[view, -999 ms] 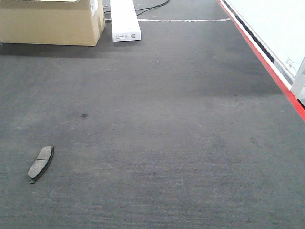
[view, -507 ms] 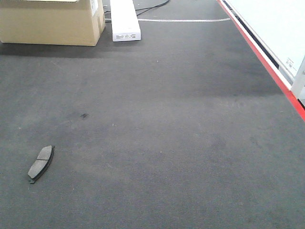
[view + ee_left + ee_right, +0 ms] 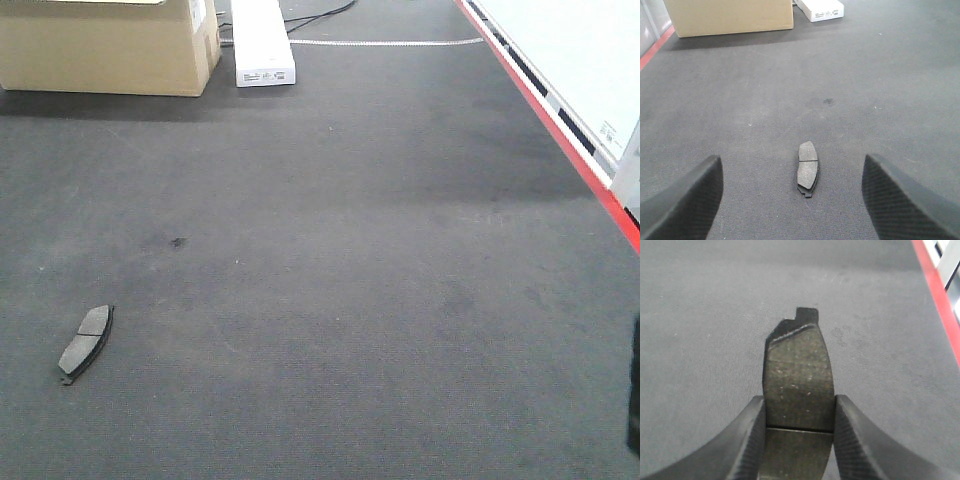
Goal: Move and align brake pads A on conveyor
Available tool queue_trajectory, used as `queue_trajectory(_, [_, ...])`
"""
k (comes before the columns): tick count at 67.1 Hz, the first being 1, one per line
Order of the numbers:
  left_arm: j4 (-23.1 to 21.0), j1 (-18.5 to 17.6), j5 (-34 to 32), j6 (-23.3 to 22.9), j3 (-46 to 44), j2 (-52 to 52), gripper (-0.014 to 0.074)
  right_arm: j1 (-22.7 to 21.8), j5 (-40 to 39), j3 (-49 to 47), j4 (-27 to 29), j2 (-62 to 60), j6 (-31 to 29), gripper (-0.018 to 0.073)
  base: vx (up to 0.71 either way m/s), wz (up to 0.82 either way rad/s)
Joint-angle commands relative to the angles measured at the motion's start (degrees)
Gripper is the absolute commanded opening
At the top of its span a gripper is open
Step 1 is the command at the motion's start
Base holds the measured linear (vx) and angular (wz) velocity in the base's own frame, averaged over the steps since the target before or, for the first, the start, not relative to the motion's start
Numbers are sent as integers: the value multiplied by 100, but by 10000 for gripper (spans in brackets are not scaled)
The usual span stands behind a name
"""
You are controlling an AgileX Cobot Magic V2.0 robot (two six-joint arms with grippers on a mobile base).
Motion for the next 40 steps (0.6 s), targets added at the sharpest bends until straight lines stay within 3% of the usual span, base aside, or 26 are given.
queue_trajectory(1, [15, 3, -444, -61, -114, 46, 536, -4, -576, -585, -22, 706, 131, -7, 0, 0])
queue_trajectory(40, [15, 3, -444, -61, -114, 46, 536, -4, 1116, -3238, -29, 4684, 131, -7, 0, 0])
